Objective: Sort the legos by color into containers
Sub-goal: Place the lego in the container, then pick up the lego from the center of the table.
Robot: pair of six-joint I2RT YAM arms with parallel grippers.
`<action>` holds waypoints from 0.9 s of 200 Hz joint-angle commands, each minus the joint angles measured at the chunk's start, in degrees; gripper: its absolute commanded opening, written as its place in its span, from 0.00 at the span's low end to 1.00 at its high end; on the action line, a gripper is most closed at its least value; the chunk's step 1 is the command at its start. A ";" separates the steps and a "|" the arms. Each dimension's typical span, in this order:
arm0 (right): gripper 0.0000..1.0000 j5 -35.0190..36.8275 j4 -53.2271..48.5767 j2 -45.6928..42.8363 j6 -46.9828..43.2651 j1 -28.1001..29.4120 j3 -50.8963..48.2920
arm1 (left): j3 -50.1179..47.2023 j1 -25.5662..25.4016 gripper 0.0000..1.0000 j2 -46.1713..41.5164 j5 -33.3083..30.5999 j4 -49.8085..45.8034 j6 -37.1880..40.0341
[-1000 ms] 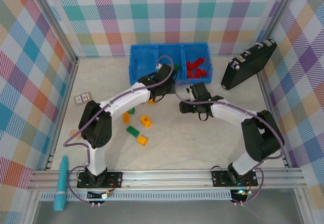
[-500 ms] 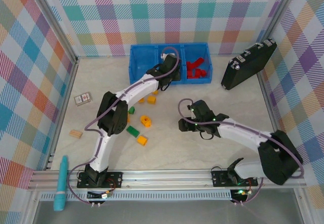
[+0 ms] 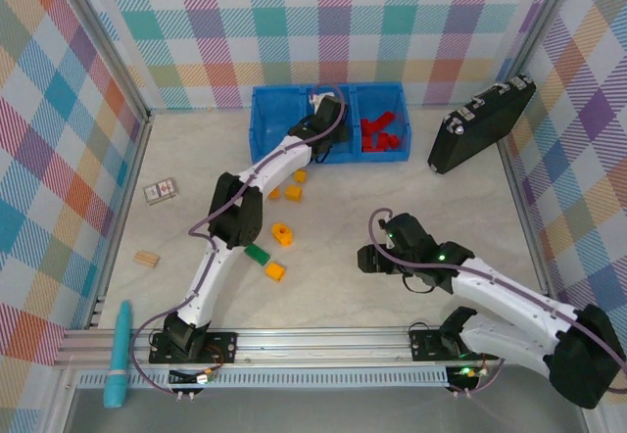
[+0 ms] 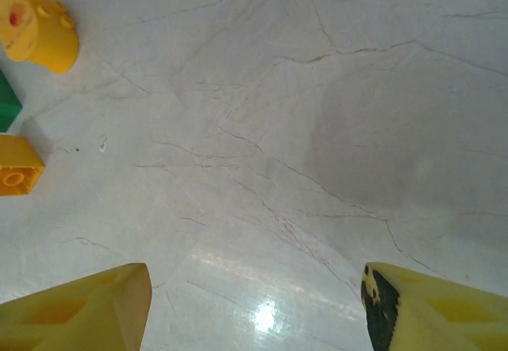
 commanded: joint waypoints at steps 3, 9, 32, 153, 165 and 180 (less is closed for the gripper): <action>0.71 3.03 -5.33 -4.15 0.45 0.45 2.07 | 5.57 1.00 0.33 3.45 -0.62 -1.77 -0.50; 0.72 3.35 -6.25 -4.86 -0.19 0.45 2.71 | 6.17 1.12 0.35 3.90 -0.52 -1.98 -0.47; 0.75 3.64 -10.66 -5.38 -5.26 0.48 8.09 | 6.31 1.55 0.44 3.85 -0.76 -2.37 -0.16; 0.82 1.01 -25.84 8.02 -24.09 -5.98 44.72 | -7.58 2.01 0.58 -22.63 -2.74 -22.71 6.51; 0.82 1.00 -24.09 8.41 -25.69 -6.98 45.41 | -16.11 2.01 0.58 -28.50 -1.91 -21.97 5.12; 0.82 -0.26 -21.84 8.90 -27.03 -8.99 45.68 | -26.06 2.01 0.58 -34.86 -0.05 -21.66 2.20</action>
